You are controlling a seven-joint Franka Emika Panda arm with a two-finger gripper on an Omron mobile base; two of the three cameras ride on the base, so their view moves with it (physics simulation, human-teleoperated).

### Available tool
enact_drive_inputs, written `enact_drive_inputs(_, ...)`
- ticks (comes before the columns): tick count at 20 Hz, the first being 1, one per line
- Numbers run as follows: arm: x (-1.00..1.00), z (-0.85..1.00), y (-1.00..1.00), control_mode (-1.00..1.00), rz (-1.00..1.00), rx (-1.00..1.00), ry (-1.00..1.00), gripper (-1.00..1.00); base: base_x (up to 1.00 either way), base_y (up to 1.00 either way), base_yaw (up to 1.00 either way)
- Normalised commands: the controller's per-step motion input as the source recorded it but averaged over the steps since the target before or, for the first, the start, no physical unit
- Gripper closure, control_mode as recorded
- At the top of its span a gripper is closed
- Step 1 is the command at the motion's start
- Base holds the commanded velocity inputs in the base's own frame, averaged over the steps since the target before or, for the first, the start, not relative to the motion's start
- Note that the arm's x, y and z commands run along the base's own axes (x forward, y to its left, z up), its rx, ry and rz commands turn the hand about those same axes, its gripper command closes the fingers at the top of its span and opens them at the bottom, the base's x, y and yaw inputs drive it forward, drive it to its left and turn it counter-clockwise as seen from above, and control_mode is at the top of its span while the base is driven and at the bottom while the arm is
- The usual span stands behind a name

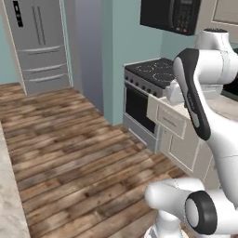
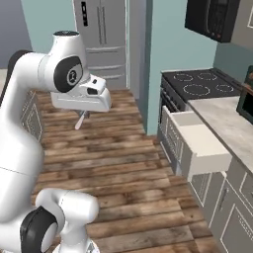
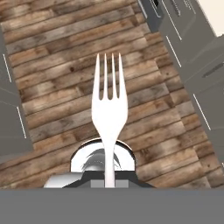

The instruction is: Pick up the metallic utensils from the counter and place them in the open drawer. Make sure not to pick up any wooden utensils.

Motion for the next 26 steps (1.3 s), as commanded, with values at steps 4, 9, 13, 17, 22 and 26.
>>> enact_drive_inputs(4, 0.00, 0.00, 0.00, 1.00, 0.00, 0.00, 0.00, 1.00, 0.58, -0.99, 0.00)
enact_drive_inputs(9, 0.00, 0.00, 0.00, 1.00, 0.00, 0.00, 0.00, 1.00, 0.46, -0.78, 0.02)
enact_drive_inputs(13, 0.00, 0.00, 0.00, 1.00, 0.00, 0.00, 0.00, 1.00, 0.42, -0.29, 0.06)
enact_drive_inputs(17, 0.00, 0.00, 0.00, 1.00, 0.00, 0.00, 0.00, 1.00, 0.38, 0.04, 0.04)
enact_drive_inputs(22, 0.00, 0.00, 0.00, 1.00, 0.00, 0.00, 0.00, 1.00, 0.86, -0.05, 0.00)
enact_drive_inputs(26, 0.00, 0.00, 0.00, 1.00, 0.00, 0.00, 0.00, 1.00, 0.62, -0.33, -0.01)
